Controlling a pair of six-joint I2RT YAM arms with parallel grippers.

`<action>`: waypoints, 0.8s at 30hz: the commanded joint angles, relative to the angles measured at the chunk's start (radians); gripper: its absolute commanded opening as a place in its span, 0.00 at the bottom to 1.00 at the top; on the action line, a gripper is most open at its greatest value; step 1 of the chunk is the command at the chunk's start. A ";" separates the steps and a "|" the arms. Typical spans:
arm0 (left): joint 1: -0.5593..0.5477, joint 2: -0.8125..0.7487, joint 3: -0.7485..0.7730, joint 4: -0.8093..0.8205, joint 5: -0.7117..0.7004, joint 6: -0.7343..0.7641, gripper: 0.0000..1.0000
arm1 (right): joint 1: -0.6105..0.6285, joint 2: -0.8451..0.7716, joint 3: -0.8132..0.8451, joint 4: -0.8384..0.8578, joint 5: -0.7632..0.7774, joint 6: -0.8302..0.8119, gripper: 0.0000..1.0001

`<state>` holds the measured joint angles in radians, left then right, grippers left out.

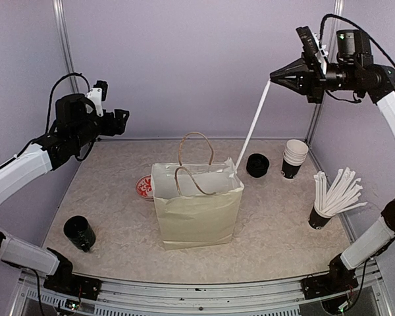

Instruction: Pack the takeout coffee

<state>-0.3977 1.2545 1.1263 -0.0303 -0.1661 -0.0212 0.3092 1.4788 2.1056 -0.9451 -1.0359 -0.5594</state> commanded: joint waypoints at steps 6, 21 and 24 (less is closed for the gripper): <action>0.012 0.014 -0.012 0.022 0.009 0.014 0.88 | 0.305 0.163 0.016 0.129 0.308 0.026 0.00; 0.014 0.003 -0.021 0.023 0.028 0.015 0.87 | 0.514 0.318 0.018 0.067 0.372 -0.027 0.00; 0.014 0.003 -0.022 0.022 0.030 0.015 0.87 | 0.530 0.296 -0.016 0.007 0.357 -0.093 0.19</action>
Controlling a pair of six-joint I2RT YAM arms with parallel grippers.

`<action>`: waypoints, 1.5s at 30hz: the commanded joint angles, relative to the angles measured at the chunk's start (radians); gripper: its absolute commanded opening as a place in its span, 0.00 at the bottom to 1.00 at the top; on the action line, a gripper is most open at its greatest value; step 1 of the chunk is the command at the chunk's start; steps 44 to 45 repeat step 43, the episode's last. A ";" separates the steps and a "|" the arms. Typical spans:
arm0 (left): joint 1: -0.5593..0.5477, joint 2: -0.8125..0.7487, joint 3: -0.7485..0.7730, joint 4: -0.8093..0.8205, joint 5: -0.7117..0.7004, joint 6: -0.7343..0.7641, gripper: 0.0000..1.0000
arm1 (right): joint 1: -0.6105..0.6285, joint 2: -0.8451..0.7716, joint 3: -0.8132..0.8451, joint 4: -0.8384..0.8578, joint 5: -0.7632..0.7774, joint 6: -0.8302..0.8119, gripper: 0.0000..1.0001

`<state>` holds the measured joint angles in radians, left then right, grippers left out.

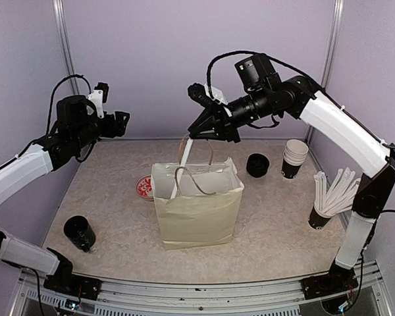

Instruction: Pack the takeout coffee

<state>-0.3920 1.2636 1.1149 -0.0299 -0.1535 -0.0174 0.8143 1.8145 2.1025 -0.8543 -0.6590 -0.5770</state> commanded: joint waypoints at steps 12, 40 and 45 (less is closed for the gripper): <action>0.008 -0.020 -0.015 0.022 0.010 0.010 0.89 | -0.052 -0.178 -0.142 -0.068 0.130 -0.065 0.49; -0.004 0.008 0.063 -0.082 0.019 -0.088 0.99 | -0.648 -0.586 -0.904 0.770 0.625 0.402 0.99; -0.018 -0.006 0.042 -0.061 -0.004 -0.056 0.99 | -0.651 -0.601 -0.928 0.780 0.570 0.410 0.99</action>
